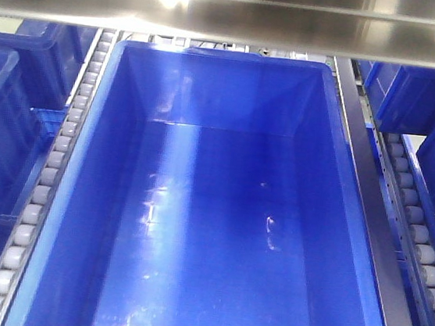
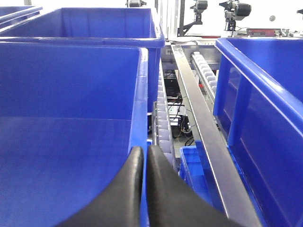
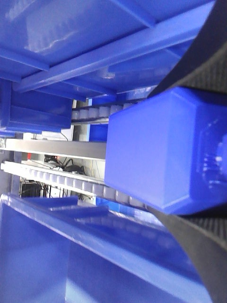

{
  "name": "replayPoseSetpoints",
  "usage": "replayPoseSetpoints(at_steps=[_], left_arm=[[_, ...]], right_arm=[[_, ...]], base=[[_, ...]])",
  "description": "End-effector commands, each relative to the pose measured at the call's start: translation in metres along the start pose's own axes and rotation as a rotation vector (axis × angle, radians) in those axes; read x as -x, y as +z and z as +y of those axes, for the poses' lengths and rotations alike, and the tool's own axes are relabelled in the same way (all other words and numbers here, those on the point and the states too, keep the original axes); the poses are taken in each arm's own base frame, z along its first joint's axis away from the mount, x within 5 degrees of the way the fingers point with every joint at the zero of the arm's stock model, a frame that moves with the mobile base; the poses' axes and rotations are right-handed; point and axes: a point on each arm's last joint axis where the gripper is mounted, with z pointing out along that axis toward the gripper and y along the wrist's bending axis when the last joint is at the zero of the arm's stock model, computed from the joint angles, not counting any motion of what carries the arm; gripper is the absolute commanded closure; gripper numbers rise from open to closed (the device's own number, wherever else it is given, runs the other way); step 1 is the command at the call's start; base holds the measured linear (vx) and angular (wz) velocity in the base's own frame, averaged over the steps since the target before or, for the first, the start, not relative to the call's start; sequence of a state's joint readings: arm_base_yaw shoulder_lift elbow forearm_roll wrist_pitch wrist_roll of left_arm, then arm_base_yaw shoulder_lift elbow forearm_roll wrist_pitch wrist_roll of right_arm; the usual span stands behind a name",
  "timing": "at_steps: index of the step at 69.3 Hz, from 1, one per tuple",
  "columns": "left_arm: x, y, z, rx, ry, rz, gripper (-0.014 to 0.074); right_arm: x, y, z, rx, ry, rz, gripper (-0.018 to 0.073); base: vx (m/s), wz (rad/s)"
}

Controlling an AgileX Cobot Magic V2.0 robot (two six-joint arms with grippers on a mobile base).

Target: Pour parts from conveyor to right shelf

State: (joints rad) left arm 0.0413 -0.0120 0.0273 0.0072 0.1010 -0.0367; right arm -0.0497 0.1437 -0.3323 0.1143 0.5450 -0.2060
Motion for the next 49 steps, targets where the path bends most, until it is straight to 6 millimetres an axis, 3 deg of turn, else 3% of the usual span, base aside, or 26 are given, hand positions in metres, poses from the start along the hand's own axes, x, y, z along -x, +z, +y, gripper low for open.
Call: replayPoseSetpoints(at_steps=[1, 49], left_arm=[[0.0145, -0.0024, -0.0008, -0.01, -0.016, -0.11, 0.0603], [0.0145, -0.0024, -0.0008, -0.01, -0.016, -0.11, 0.0603]], right_arm=[[0.0152, -0.0028, -0.0024, -0.02, -0.004, -0.093, 0.0564], [0.0154, -0.0028, -0.0017, -0.012, 0.013, -0.095, 0.0564]], base=[[0.05, -0.05], [0.01, -0.01]])
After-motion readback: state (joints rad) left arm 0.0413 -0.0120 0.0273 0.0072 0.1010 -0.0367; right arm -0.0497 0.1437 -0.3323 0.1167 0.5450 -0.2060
